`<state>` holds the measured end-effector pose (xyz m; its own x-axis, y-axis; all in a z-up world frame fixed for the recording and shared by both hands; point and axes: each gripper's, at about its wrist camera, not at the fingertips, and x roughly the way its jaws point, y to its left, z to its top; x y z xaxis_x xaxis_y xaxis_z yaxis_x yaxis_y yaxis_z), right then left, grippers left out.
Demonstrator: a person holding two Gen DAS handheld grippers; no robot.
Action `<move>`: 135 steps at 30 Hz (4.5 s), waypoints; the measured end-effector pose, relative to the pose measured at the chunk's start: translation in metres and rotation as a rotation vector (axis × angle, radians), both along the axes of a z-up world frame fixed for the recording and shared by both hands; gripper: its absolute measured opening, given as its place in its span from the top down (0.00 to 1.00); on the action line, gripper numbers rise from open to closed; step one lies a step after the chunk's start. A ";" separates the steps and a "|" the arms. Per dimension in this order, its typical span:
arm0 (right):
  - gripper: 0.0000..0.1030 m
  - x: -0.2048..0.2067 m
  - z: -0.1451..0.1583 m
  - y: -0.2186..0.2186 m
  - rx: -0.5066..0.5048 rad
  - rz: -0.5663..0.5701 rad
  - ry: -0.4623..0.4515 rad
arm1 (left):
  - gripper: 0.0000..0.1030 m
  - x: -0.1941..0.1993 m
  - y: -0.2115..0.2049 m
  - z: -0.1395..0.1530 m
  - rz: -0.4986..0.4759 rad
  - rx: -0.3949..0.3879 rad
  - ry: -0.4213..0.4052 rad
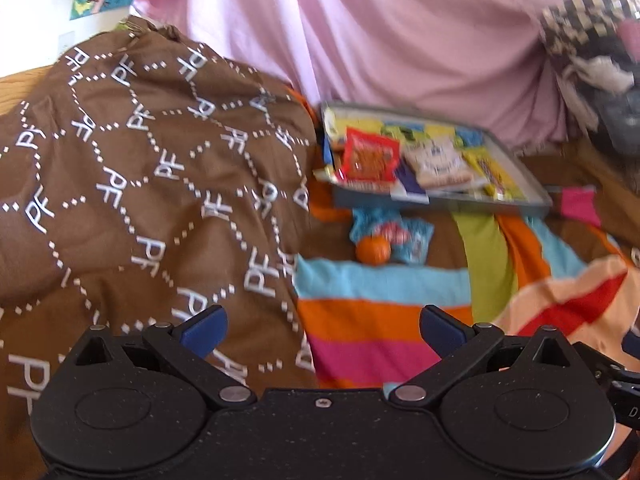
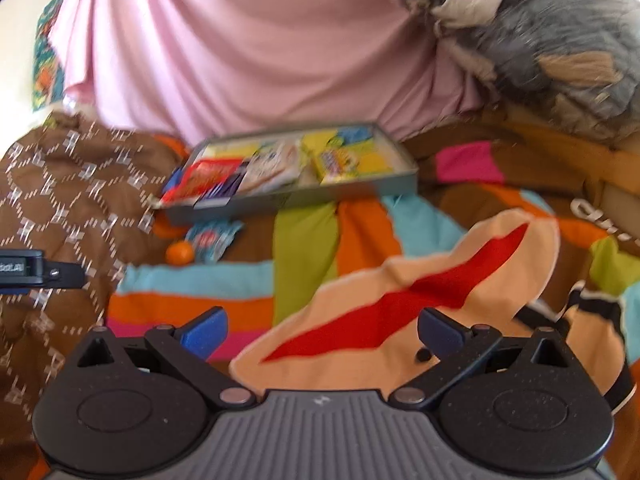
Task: Organize snacks
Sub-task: 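Open both tools to release the snacks into the tray, then withdraw both open tools from the tray toward the mandarin and blue packet, then grasp the orange mandarin with the left tool while the right tool grasps the blue candy packet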
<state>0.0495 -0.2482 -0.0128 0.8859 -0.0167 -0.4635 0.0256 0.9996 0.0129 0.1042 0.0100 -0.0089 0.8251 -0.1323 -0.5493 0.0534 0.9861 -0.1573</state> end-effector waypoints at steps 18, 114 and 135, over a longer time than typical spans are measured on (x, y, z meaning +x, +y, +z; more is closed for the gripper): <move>0.00 0.032 -0.021 0.024 -0.086 0.079 0.172 | 0.01 0.016 -0.003 -0.023 0.000 0.052 0.073; 0.36 0.212 -0.025 0.089 -0.465 0.669 0.106 | 0.64 0.180 -0.009 -0.058 -0.217 -0.279 0.121; 0.61 0.151 -0.029 0.031 -0.074 0.460 0.204 | 0.65 0.126 -0.002 -0.048 -0.106 -0.221 0.135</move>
